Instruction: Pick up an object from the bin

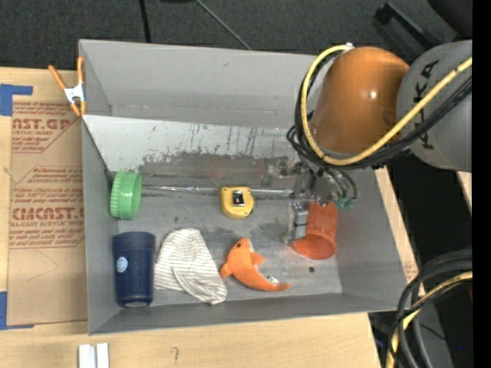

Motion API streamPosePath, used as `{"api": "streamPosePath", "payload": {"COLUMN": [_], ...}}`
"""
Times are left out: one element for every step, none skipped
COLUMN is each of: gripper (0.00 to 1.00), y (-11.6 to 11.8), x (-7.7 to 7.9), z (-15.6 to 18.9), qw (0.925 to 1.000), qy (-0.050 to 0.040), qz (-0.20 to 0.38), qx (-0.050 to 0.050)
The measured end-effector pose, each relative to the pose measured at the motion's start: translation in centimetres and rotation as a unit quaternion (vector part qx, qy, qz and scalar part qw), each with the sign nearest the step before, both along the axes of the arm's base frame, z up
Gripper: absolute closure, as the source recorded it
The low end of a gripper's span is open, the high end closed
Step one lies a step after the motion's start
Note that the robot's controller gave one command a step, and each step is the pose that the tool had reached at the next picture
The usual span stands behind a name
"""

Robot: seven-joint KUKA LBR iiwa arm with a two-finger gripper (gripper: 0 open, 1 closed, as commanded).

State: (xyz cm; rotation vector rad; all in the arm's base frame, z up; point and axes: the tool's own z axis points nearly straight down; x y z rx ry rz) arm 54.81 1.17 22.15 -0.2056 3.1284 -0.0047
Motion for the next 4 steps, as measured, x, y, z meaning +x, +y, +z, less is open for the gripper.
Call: {"api": "streamPosePath", "payload": {"gripper": [0.0,0.0,0.0,0.0], "y": [-2.1,-2.1,-1.0,-0.3], "x": [-1.9,-3.4,-4.3,-4.7], "z": [-3.7,-7.0,-9.7,-12.7], "qw": [0.9966,0.9989,0.9998,0.9895], "qy": [0.0029,0.0021,0.0032,0.0029], "qz": [0.082,0.047,-0.017,0.145], "qx": [0.002,0.001,0.002,0.001]}}
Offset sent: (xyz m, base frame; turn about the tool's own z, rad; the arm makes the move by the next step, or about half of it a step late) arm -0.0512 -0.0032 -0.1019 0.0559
